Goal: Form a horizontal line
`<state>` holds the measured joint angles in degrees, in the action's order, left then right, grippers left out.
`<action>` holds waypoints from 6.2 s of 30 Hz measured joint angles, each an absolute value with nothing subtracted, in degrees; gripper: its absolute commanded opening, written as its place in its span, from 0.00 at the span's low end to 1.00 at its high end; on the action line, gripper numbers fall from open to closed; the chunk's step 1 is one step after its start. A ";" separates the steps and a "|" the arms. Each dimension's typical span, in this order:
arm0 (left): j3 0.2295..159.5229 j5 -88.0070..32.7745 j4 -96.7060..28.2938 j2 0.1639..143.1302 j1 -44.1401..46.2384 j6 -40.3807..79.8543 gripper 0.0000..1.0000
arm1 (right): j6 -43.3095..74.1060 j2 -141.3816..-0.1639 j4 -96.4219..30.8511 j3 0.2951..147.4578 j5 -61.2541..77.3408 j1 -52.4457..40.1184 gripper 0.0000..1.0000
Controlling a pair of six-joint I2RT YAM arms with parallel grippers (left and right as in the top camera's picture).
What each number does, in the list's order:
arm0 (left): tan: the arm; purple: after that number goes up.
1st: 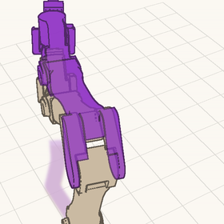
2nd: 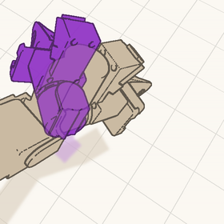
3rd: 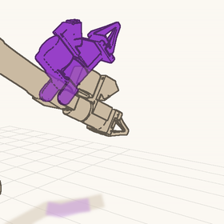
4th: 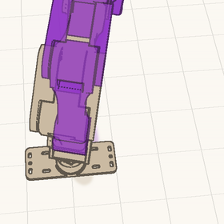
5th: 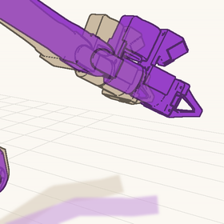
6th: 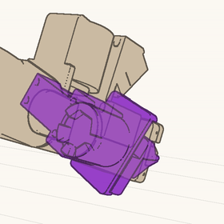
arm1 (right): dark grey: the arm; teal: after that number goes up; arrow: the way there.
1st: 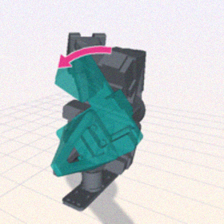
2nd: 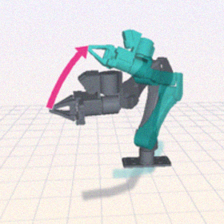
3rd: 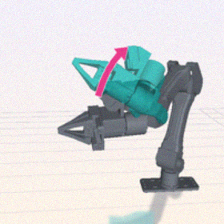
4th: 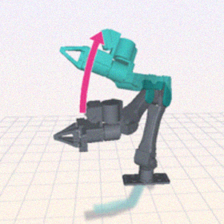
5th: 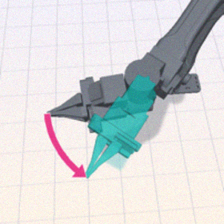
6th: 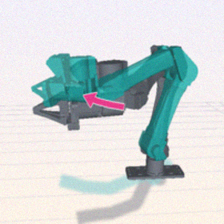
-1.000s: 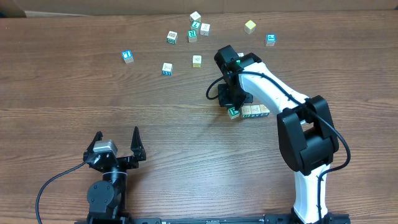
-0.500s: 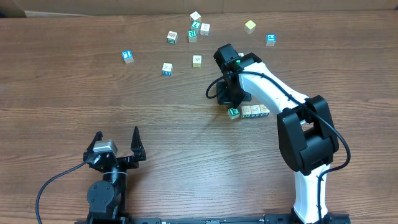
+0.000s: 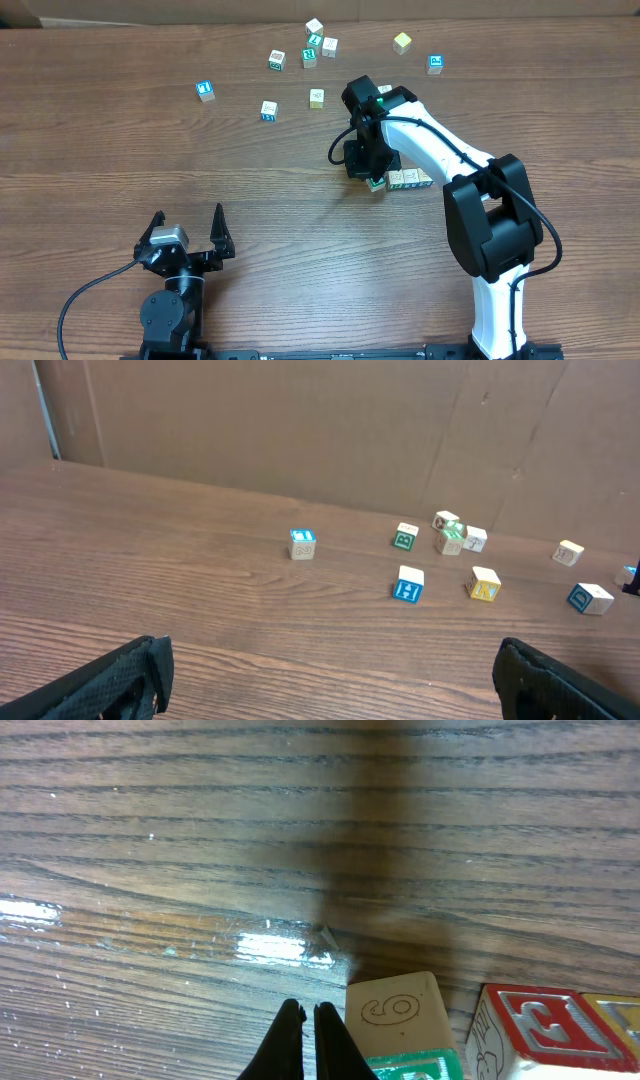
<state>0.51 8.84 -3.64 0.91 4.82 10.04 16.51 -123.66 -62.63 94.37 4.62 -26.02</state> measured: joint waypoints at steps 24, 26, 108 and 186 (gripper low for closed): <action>0.51 8.84 -3.64 0.91 4.82 10.04 1.00 | 18.44 -123.66 -63.99 94.37 1.45 -26.00 0.04; 0.51 8.84 -3.64 0.91 4.82 10.04 1.00 | 18.46 -123.66 -64.47 94.37 1.08 -26.02 0.04; 0.51 8.84 -3.66 0.91 4.82 10.04 1.00 | 17.76 -114.69 -57.21 95.81 -3.22 -15.31 1.00; 0.51 8.84 -3.66 0.91 4.82 10.04 1.00 | 17.76 -114.32 -57.28 95.79 -5.98 -9.69 1.00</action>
<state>0.51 8.84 -3.66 0.91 4.82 10.04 17.76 -114.32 -57.28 95.79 -5.98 -9.69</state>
